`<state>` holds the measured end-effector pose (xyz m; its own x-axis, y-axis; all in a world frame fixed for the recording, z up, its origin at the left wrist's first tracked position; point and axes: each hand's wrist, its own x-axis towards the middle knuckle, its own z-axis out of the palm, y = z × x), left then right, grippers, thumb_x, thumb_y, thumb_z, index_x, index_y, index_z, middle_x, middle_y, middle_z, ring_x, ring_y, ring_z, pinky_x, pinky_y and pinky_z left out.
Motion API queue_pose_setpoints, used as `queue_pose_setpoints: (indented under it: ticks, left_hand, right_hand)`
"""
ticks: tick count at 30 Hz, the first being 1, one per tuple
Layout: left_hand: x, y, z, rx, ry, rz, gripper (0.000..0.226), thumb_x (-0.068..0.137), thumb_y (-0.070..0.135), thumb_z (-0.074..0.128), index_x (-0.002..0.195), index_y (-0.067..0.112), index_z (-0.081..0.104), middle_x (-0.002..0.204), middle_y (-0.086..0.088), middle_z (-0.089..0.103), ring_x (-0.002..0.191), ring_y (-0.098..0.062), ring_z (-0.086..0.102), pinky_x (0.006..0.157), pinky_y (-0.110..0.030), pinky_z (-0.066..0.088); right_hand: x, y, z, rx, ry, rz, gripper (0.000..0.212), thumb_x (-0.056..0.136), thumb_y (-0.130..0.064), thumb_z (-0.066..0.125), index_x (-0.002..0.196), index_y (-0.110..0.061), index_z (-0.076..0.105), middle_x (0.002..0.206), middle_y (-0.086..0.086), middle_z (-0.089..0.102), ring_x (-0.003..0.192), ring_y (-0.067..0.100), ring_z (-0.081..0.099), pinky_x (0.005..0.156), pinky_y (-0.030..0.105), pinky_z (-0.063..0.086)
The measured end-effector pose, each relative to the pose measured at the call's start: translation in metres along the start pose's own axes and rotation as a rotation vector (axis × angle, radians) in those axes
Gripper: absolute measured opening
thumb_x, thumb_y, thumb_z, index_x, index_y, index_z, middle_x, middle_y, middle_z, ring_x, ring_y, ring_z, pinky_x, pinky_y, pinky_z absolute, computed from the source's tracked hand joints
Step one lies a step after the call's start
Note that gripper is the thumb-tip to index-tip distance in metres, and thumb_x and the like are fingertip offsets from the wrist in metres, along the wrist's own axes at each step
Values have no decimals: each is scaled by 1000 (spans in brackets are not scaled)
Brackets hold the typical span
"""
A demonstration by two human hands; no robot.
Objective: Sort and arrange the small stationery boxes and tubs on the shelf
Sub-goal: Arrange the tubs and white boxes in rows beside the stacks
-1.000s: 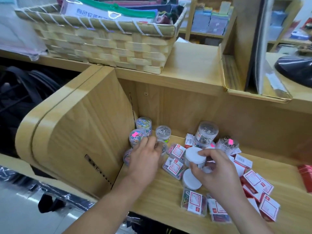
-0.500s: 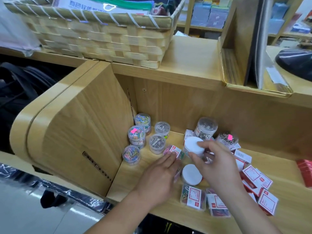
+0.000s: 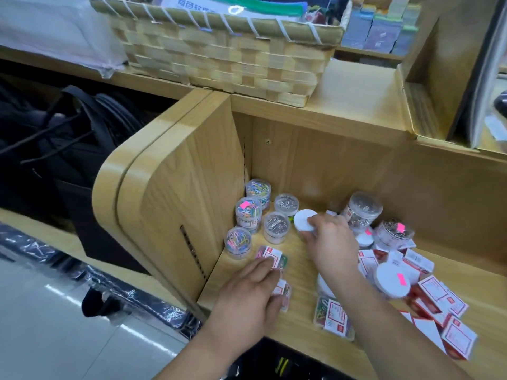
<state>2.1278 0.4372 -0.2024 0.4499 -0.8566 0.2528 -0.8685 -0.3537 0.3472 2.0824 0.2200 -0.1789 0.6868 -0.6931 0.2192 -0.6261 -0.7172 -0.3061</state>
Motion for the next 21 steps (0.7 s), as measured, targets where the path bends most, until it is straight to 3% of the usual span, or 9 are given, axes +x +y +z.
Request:
queue_pose_setpoints:
  ticks: [2,4,9,13,16,18,21]
  left_hand:
    - [0,1,0,16,7,-30,44,91,52,55,124,24,67,137,8,60,133,-14,51,101,-27,51]
    - [-1,1,3,20,25,-45,43,94,53,56,122,23,68,136,6,60,131,-17,50,98,-29,51]
    - [-5,1,6,-14,68,-33,40,95,49,61,125,23,67,136,6,60,128,-18,50,99,-29,49]
    - [-8,1,3,-32,33,-12,37,95,45,61,127,27,66,134,11,58,125,-15,50,95,-28,51]
    - [-8,5,4,-42,24,15,32,93,36,63,124,26,66,130,11,58,123,-16,50,93,-27,51]
    - [-2,8,3,-55,32,38,25,94,33,61,116,26,69,122,10,61,118,-18,52,97,-29,49]
    - [17,24,5,-119,39,39,19,96,35,56,104,23,69,110,9,63,107,-18,53,100,-36,47]
  right_hand:
    - [4,0,4,-118,4,-28,11,76,-21,78,81,-15,70,84,4,66,93,33,58,59,34,42]
    - [6,-2,5,-146,-20,-33,3,80,-11,69,83,-13,68,88,5,63,95,34,58,57,32,37]
    - [-8,-3,-18,173,-15,-84,12,88,-18,69,98,-12,72,97,7,69,91,33,66,68,44,55]
    - [-48,12,-65,523,-12,57,8,92,-21,70,94,-22,77,80,-12,74,77,4,69,74,32,57]
    - [-76,31,-87,533,10,126,11,92,-20,70,99,-25,78,85,-21,73,80,-4,67,76,22,53]
    - [-88,48,-90,472,71,177,12,91,-21,71,100,-26,77,89,-20,73,81,0,68,77,26,53]
    - [-100,76,-86,275,168,226,13,85,-20,75,98,-22,76,95,-10,72,92,20,65,79,35,52]
